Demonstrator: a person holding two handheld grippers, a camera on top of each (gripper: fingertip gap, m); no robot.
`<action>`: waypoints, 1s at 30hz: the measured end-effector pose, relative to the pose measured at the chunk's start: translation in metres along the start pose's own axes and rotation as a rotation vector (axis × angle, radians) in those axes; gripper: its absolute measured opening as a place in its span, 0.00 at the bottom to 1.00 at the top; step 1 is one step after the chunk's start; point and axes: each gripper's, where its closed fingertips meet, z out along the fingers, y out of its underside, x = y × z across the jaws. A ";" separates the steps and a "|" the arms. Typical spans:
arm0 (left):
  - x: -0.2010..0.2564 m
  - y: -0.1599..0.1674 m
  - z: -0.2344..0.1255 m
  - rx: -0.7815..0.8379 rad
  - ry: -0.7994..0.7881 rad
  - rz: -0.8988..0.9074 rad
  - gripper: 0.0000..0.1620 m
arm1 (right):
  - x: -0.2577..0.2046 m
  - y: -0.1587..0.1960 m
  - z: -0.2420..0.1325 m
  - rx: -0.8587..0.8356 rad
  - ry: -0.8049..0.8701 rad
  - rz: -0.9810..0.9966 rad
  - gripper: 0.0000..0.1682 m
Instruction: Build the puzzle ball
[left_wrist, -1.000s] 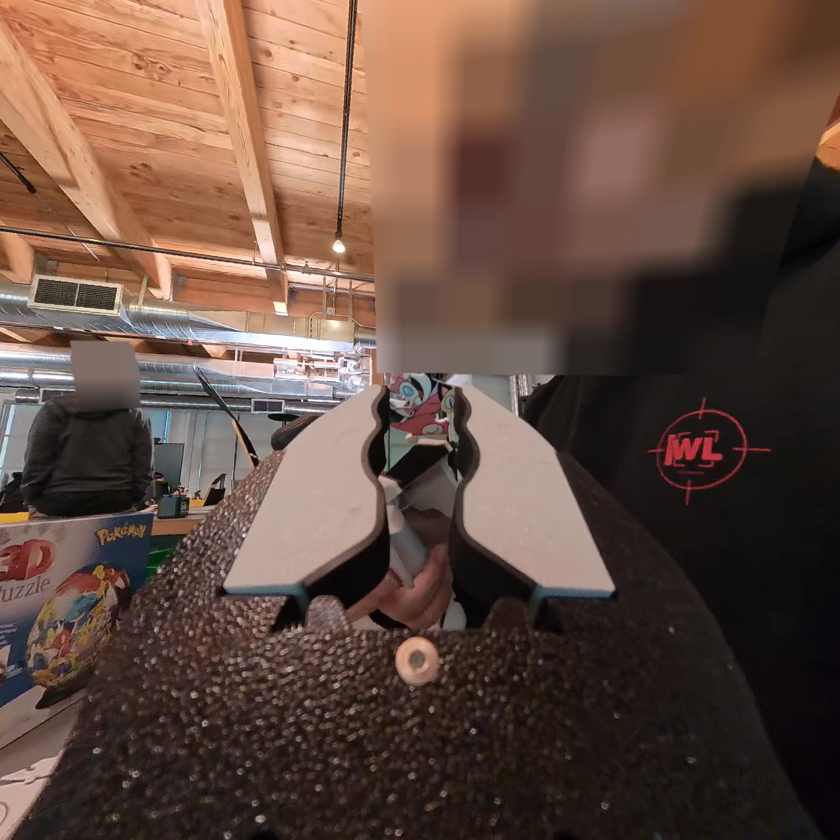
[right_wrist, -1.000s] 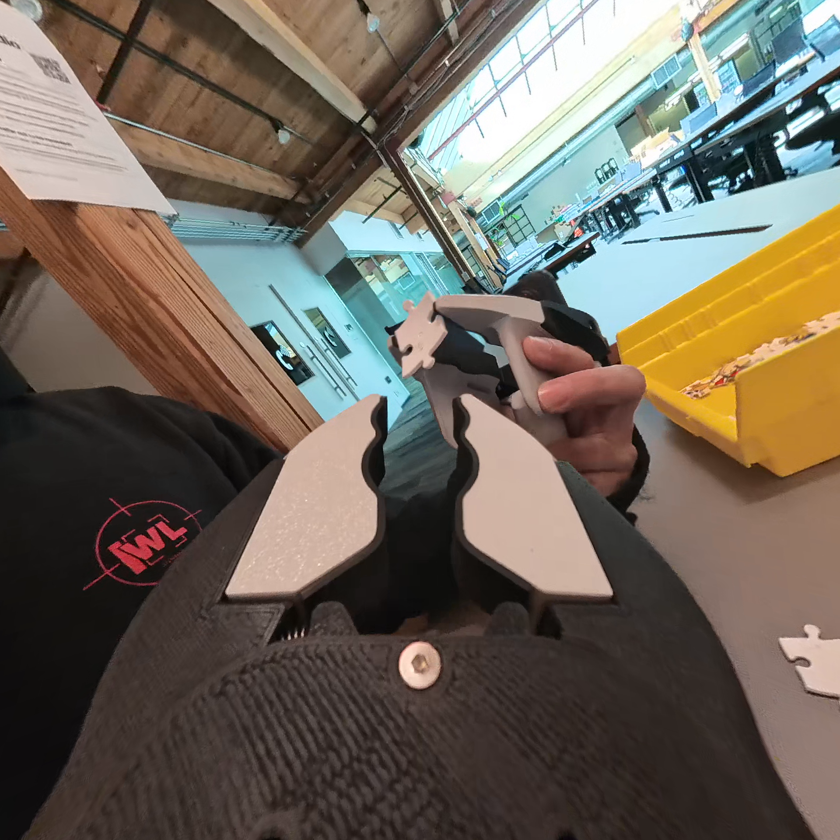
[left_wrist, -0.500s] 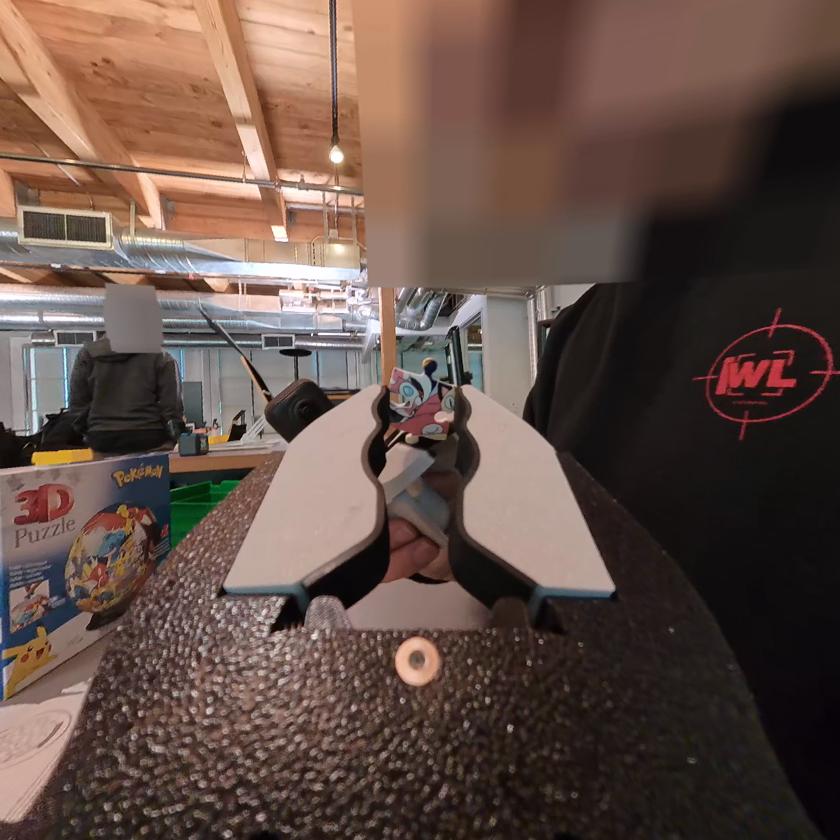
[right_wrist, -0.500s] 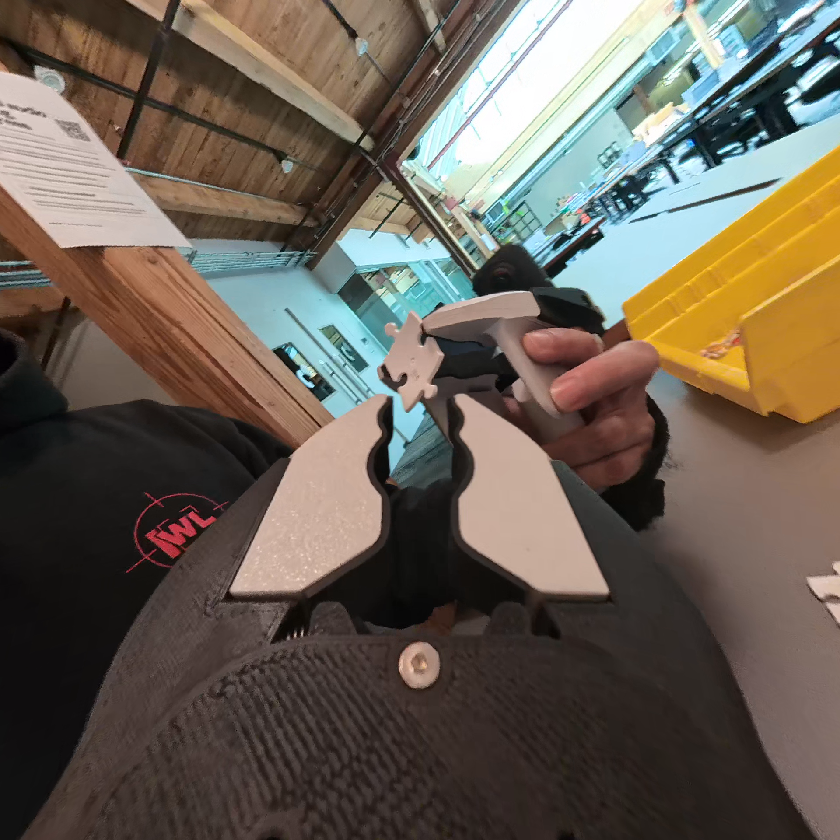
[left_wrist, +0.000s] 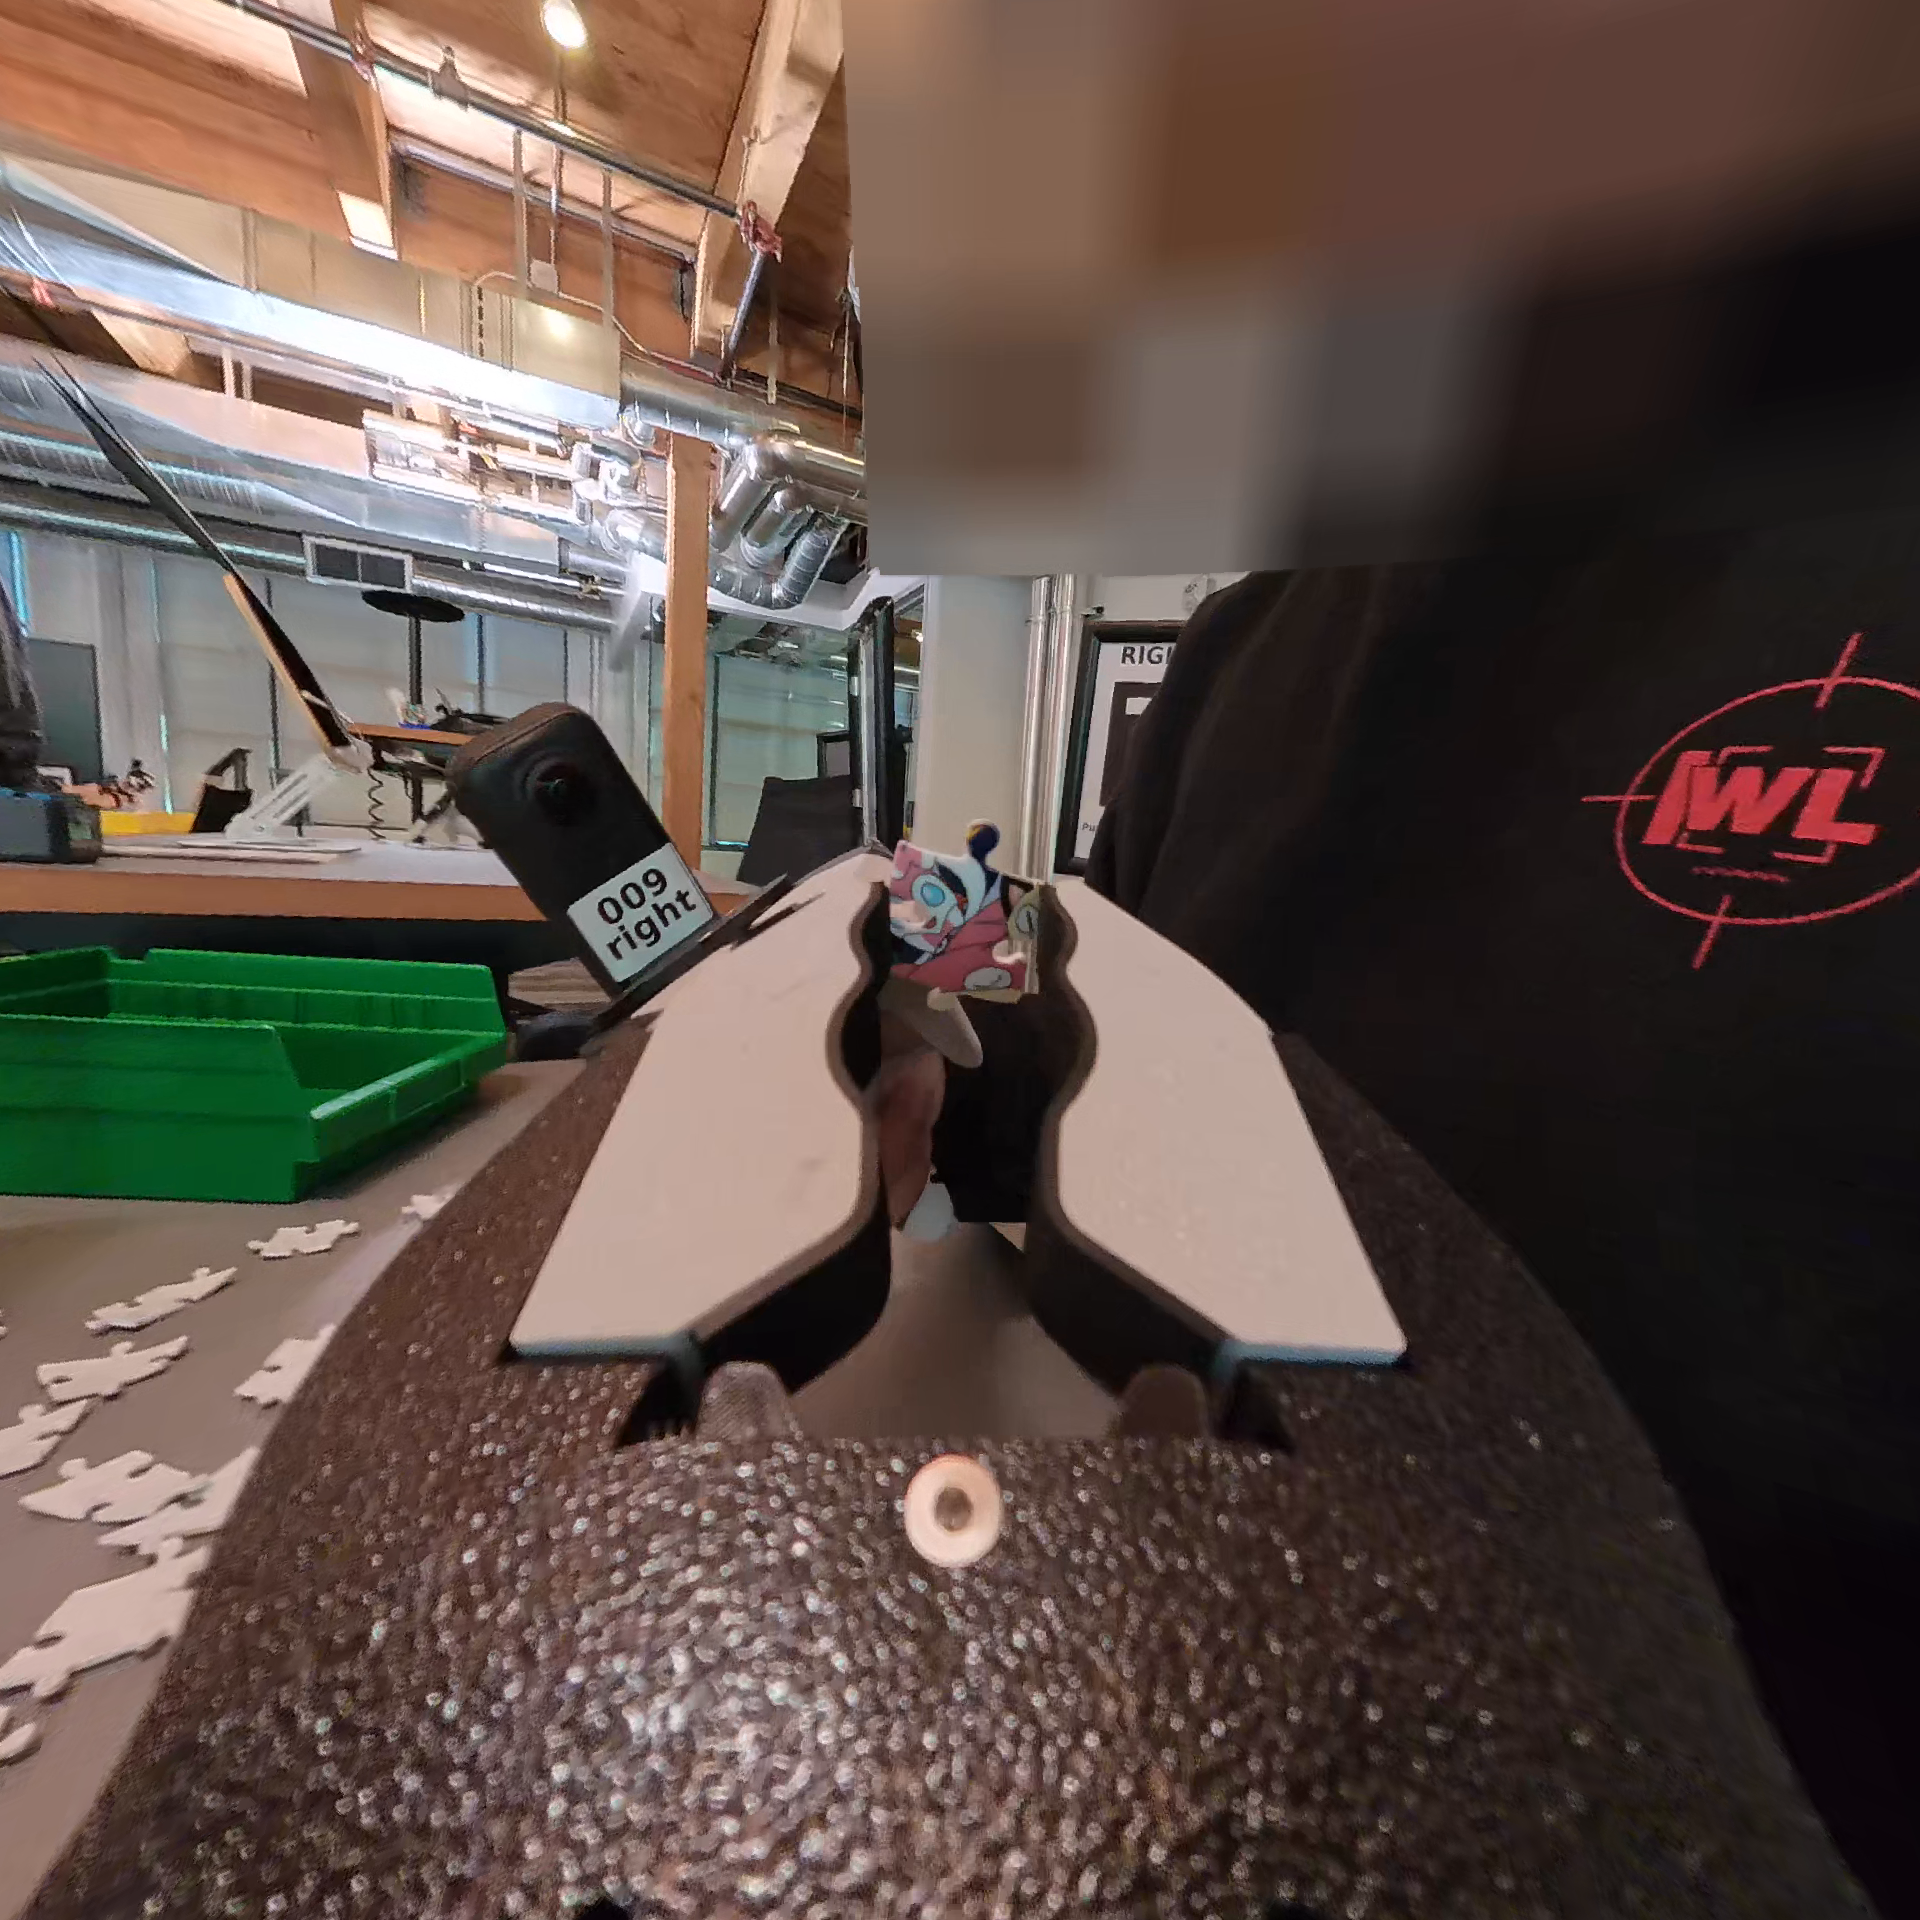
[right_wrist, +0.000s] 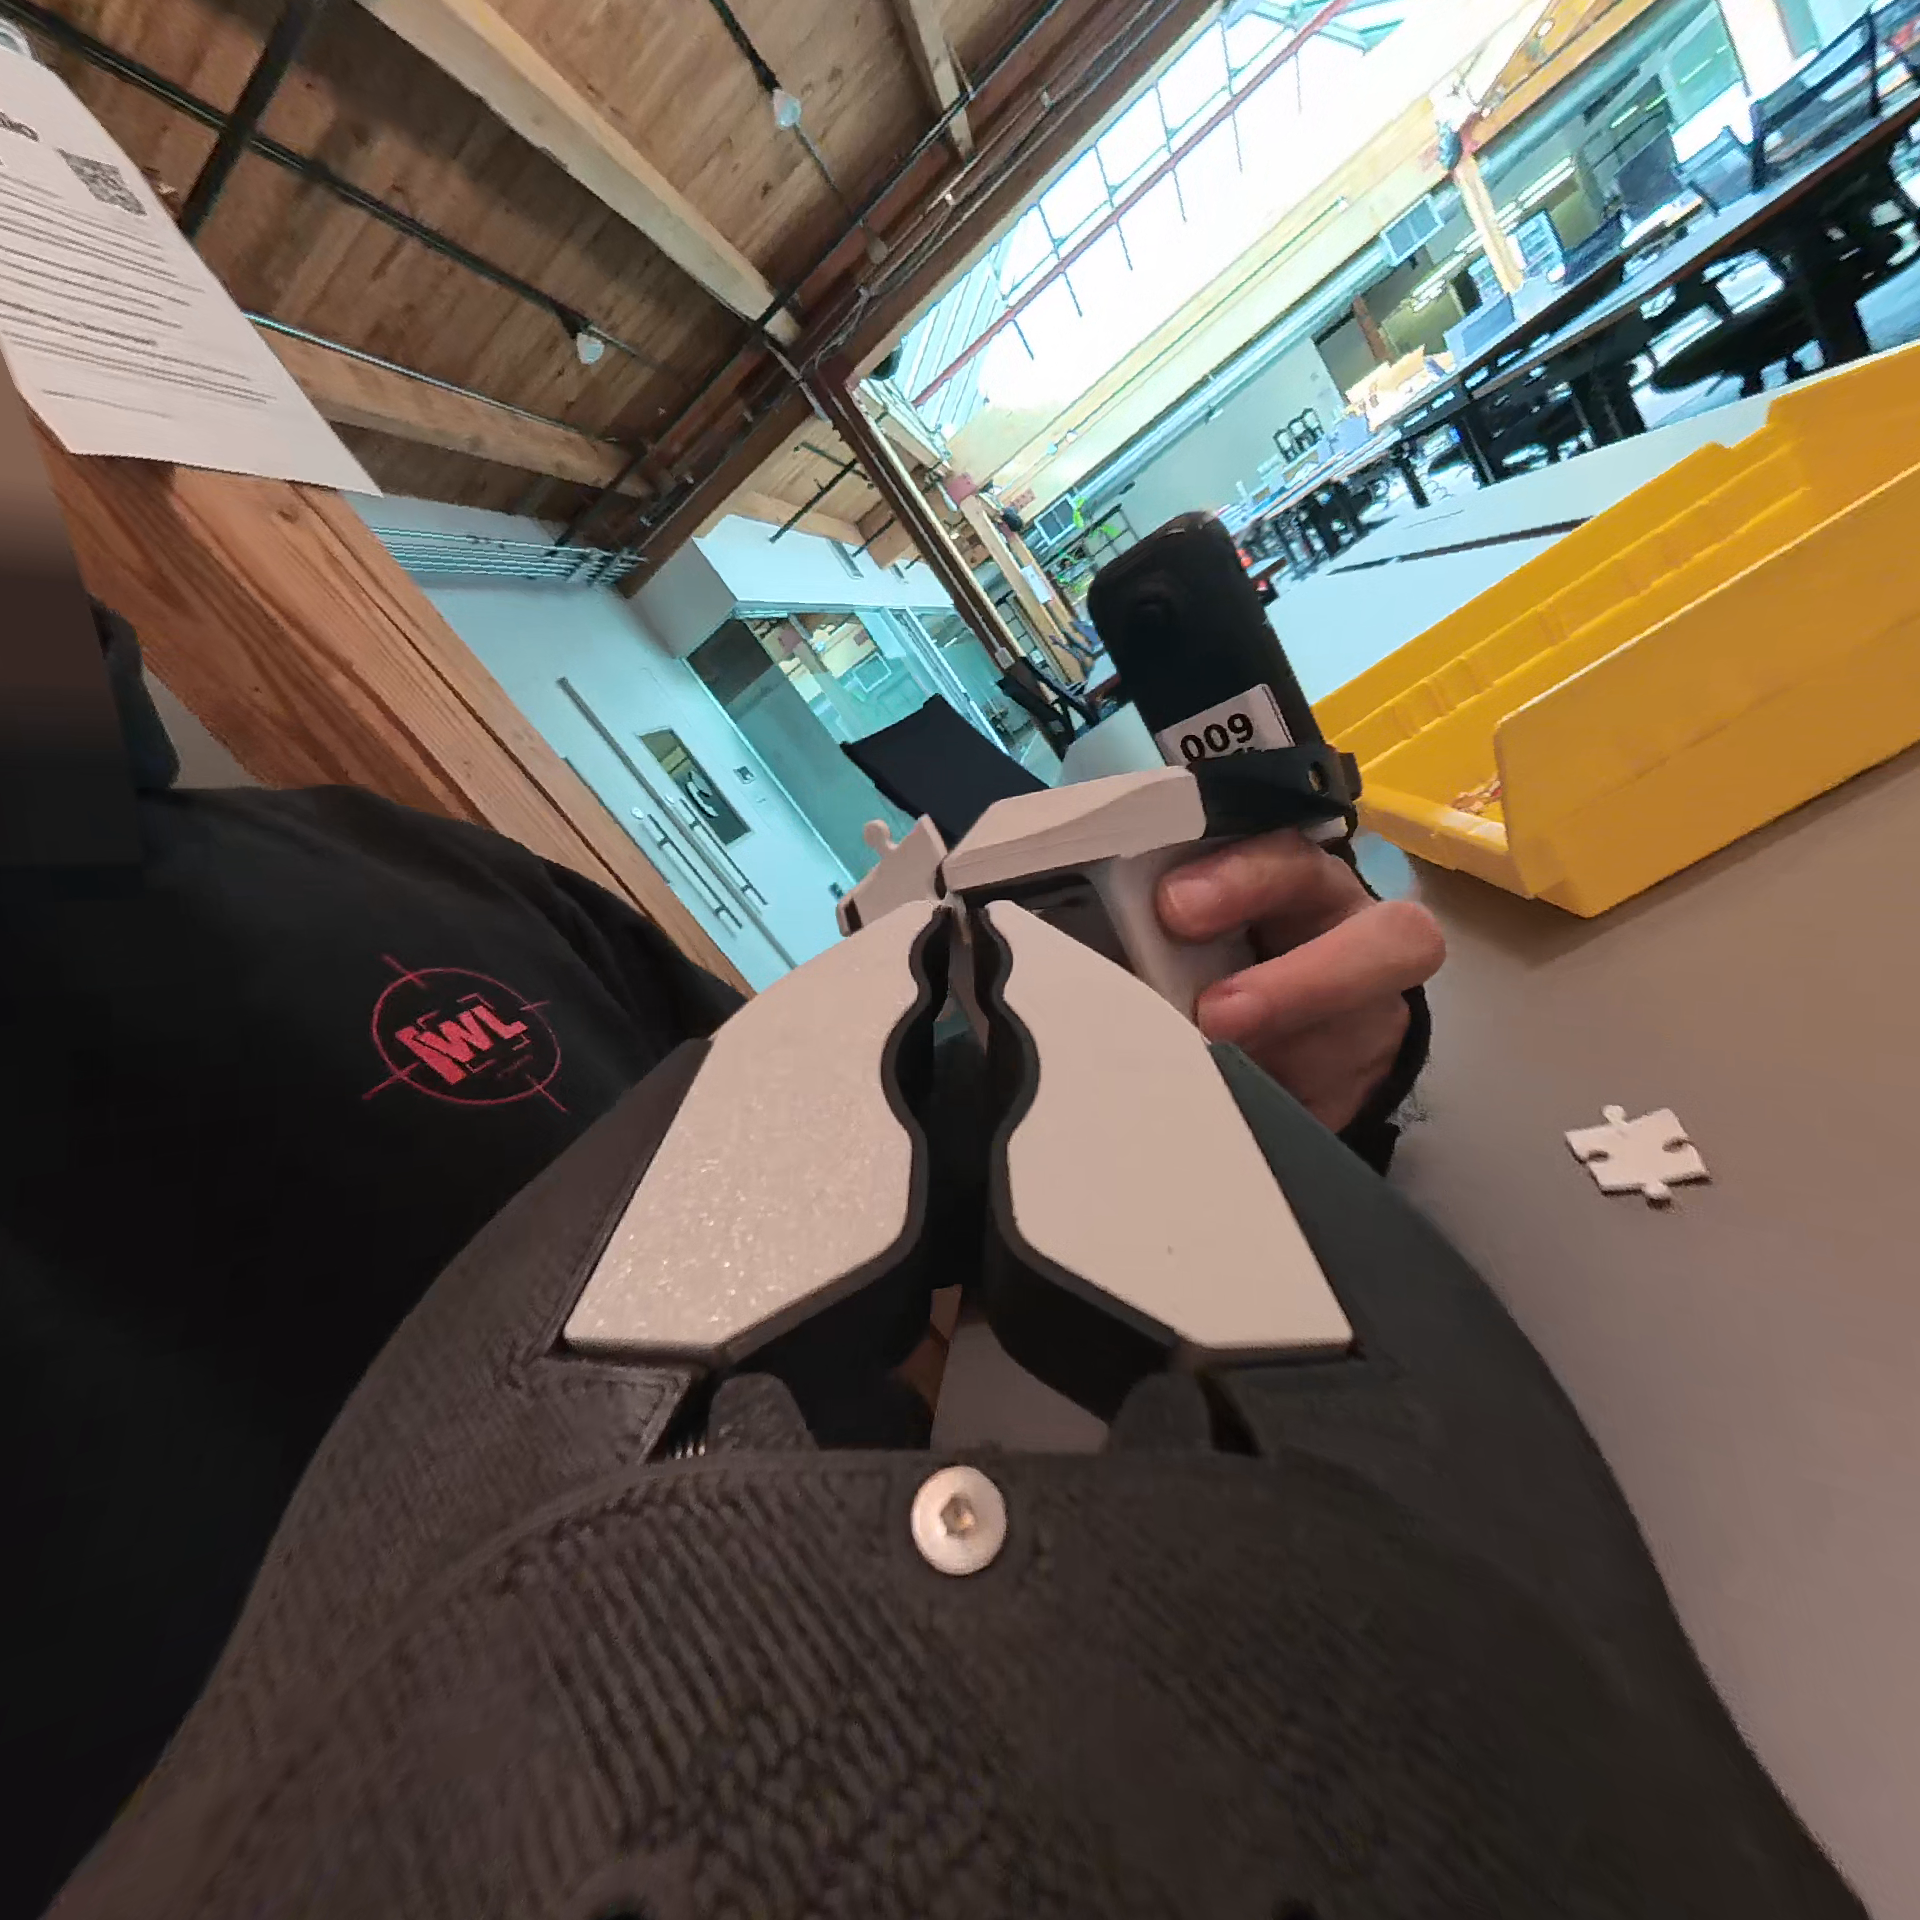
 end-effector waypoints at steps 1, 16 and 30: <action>-0.002 0.003 0.002 -0.006 -0.003 -0.006 0.16 | 0.001 0.000 -0.004 0.009 0.015 -0.002 0.02; -0.076 0.026 -0.034 -0.258 -0.641 0.146 0.26 | 0.165 -0.055 -0.152 0.038 0.885 0.021 0.01; -0.048 0.067 -0.067 -0.567 -0.760 0.154 0.27 | 0.246 -0.023 -0.170 -0.303 1.169 0.070 0.01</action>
